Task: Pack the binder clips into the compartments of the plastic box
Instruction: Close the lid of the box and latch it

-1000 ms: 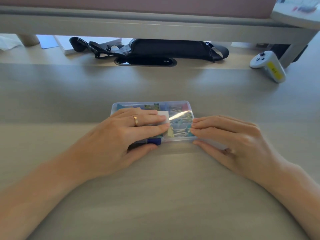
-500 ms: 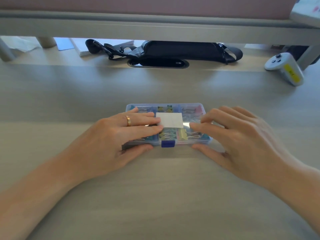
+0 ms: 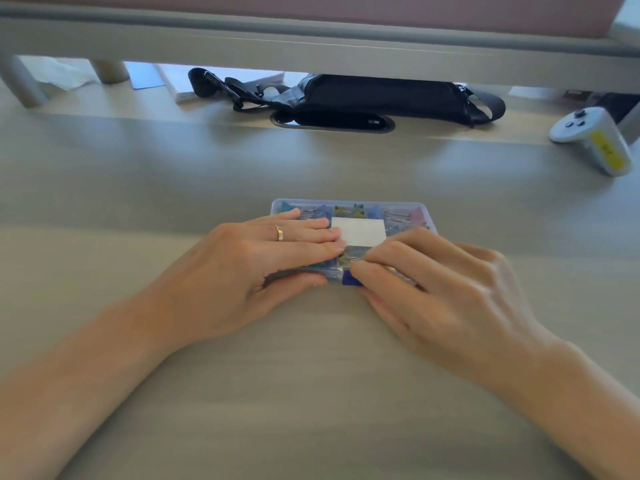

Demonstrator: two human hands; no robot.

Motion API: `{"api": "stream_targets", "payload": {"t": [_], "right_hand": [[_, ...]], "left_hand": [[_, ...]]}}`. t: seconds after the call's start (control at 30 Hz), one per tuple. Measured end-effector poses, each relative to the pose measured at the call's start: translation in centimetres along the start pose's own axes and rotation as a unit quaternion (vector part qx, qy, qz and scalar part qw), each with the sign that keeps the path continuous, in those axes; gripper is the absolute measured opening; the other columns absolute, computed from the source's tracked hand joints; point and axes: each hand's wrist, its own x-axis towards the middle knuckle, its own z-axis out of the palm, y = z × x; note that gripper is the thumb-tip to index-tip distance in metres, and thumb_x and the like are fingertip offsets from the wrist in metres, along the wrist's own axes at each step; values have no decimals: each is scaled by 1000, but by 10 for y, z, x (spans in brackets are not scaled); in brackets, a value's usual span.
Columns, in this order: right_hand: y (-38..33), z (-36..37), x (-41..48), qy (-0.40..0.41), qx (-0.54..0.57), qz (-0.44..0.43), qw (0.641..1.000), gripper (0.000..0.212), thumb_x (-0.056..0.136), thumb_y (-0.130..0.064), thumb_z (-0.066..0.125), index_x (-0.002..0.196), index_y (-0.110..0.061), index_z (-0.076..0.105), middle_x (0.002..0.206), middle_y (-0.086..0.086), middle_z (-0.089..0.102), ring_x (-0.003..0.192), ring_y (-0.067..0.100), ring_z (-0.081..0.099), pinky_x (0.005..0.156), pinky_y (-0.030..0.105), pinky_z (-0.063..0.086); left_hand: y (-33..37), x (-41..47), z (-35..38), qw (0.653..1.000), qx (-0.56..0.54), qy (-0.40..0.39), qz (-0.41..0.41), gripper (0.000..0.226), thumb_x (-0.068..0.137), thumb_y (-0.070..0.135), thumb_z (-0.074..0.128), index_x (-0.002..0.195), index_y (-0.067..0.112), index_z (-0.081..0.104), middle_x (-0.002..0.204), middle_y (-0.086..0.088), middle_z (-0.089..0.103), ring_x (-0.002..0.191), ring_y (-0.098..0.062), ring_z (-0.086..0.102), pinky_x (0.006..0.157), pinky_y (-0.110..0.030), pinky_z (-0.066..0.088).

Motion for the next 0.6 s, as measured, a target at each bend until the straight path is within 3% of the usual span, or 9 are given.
{"api": "stream_targets", "payload": {"t": [0.17, 0.33, 0.6], "right_hand": [[-2, 5, -3, 32, 7, -26, 999, 14, 90, 1, 73, 82, -10, 77, 78, 2, 72, 77, 24, 73, 51, 34, 53], [13, 4, -5, 14, 43, -65, 997, 11, 92, -7, 73, 82, -10, 78, 80, 3, 73, 78, 25, 75, 51, 36, 56], [14, 0, -8, -20, 106, -26, 994, 16, 97, -12, 70, 83, -11, 79, 91, 1, 76, 87, 25, 76, 57, 38, 58]], "left_hand": [[0, 0, 0, 1000, 18, 5, 2, 38, 97, 28, 68, 132, 12, 68, 142, 0, 62, 136, -9, 54, 116, -40, 42], [-2, 2, 3, 999, 33, 0, 14, 38, 99, 29, 63, 133, 12, 67, 142, 0, 62, 137, -11, 54, 116, -43, 43], [-3, 3, 0, 996, 73, -14, 39, 37, 99, 26, 66, 132, 10, 68, 140, -2, 63, 135, -15, 56, 114, -47, 44]]}}
